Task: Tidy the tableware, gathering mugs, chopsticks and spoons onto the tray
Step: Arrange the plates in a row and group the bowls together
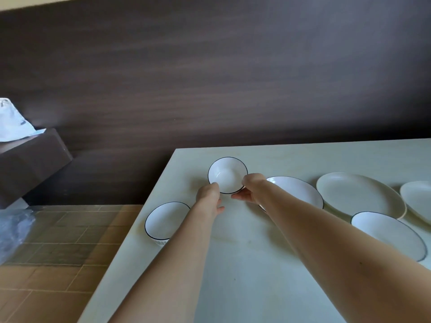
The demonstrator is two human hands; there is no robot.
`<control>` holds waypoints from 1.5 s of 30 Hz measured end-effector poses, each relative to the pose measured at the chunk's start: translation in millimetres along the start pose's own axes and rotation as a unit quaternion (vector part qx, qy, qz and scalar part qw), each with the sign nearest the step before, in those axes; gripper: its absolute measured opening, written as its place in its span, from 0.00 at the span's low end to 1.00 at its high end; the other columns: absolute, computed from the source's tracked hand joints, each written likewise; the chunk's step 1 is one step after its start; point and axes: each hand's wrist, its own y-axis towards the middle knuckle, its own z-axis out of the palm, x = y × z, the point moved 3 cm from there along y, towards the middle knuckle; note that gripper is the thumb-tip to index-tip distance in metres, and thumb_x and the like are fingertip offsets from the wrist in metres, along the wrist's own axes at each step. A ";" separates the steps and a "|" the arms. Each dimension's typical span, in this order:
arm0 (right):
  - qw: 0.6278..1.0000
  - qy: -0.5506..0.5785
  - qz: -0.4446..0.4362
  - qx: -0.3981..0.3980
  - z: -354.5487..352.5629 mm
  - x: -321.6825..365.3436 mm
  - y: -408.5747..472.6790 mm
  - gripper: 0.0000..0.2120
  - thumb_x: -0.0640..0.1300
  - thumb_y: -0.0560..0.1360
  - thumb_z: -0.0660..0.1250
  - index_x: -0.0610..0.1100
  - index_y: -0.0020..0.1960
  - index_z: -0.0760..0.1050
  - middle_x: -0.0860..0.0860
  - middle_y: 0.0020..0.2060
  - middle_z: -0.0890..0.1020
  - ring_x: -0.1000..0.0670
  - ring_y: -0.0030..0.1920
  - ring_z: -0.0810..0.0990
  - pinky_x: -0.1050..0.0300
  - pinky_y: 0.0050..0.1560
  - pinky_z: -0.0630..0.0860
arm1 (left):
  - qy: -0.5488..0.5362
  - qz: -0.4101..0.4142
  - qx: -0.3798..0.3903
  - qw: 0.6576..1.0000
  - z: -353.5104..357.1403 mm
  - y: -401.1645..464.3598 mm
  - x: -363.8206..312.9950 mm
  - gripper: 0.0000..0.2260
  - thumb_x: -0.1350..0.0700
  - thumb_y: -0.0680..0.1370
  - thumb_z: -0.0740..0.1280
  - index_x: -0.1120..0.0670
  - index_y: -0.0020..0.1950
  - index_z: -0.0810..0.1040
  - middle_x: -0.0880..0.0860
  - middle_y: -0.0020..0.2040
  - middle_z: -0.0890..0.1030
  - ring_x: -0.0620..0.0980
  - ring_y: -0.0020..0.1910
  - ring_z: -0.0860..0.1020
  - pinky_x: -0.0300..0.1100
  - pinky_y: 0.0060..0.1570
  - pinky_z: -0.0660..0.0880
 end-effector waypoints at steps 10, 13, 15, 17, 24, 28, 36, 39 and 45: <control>0.995 -0.051 -0.078 0.036 -57.0 34.1 -104.4 0.11 0.33 0.77 0.51 0.34 0.51 0.71 0.37 0.42 0.81 0.40 0.39 0.82 0.51 0.45 0.82 | -0.012 0.056 0.022 0.998 10.9 -98.1 -33.9 0.09 0.65 0.78 0.51 0.57 0.54 0.67 0.59 0.45 0.73 0.58 0.42 0.77 0.50 0.42 0.77; 0.994 -0.068 -0.078 0.041 -78.3 35.0 -129.8 0.13 0.35 0.77 0.52 0.32 0.56 0.71 0.34 0.49 0.82 0.38 0.48 0.84 0.47 0.54 0.80 | -0.006 0.072 0.021 0.997 18.6 -135.8 -38.6 0.10 0.67 0.78 0.51 0.61 0.56 0.68 0.58 0.37 0.73 0.59 0.42 0.78 0.51 0.48 0.78; 0.992 -0.088 -0.078 0.038 -91.1 33.7 -141.6 0.14 0.36 0.77 0.53 0.31 0.58 0.71 0.35 0.46 0.82 0.40 0.43 0.84 0.48 0.52 0.81 | 0.013 0.076 0.024 0.997 24.6 -153.6 -37.0 0.12 0.67 0.78 0.52 0.63 0.59 0.70 0.59 0.35 0.73 0.60 0.41 0.78 0.52 0.50 0.79; 0.991 -0.106 -0.076 0.023 -105.5 31.9 -152.6 0.15 0.40 0.79 0.56 0.32 0.61 0.69 0.37 0.42 0.80 0.42 0.38 0.82 0.51 0.48 0.81 | 0.016 0.069 0.032 0.997 31.2 -168.8 -33.6 0.15 0.65 0.78 0.52 0.66 0.62 0.70 0.61 0.37 0.76 0.61 0.41 0.79 0.53 0.50 0.80; 0.990 -0.062 -0.121 -0.026 -171.7 22.7 -176.9 0.23 0.59 0.77 0.59 0.43 0.63 0.71 0.40 0.54 0.79 0.42 0.45 0.83 0.51 0.50 0.81 | 0.030 0.066 0.087 0.994 66.0 -218.9 -25.5 0.12 0.65 0.77 0.51 0.64 0.57 0.69 0.66 0.48 0.78 0.59 0.33 0.78 0.46 0.35 0.78; 0.991 -0.073 -0.110 -0.033 -209.3 10.6 -192.1 0.19 0.57 0.79 0.58 0.42 0.60 0.70 0.39 0.49 0.80 0.43 0.40 0.81 0.53 0.41 0.81 | 0.073 0.076 0.128 0.986 89.5 -241.6 -16.6 0.10 0.65 0.77 0.50 0.64 0.55 0.67 0.65 0.44 0.78 0.59 0.34 0.79 0.48 0.38 0.80; 0.984 -0.168 0.001 -0.066 -271.6 -50.6 -195.3 0.20 0.51 0.81 0.55 0.38 0.65 0.65 0.32 0.47 0.80 0.40 0.37 0.82 0.51 0.28 0.81 | 0.212 0.033 0.217 0.952 129.3 -273.7 42.6 0.18 0.63 0.77 0.48 0.68 0.62 0.68 0.66 0.46 0.81 0.59 0.37 0.81 0.47 0.40 0.81; 0.979 -0.186 0.045 -0.074 -286.3 -82.2 -190.4 0.21 0.50 0.81 0.55 0.36 0.66 0.66 0.33 0.41 0.81 0.41 0.34 0.82 0.53 0.25 0.80 | 0.245 0.015 0.231 0.942 138.4 -276.2 68.1 0.19 0.63 0.78 0.47 0.68 0.66 0.66 0.63 0.41 0.78 0.56 0.33 0.80 0.45 0.35 0.80; 0.968 -0.215 0.118 -0.047 -293.5 -135.2 -180.2 0.16 0.46 0.82 0.54 0.35 0.58 0.71 0.36 0.41 0.82 0.43 0.32 0.82 0.57 0.29 0.79 | 0.278 -0.020 0.240 0.930 143.6 -274.3 115.8 0.14 0.62 0.80 0.46 0.64 0.61 0.66 0.63 0.49 0.76 0.54 0.33 0.78 0.42 0.26 0.78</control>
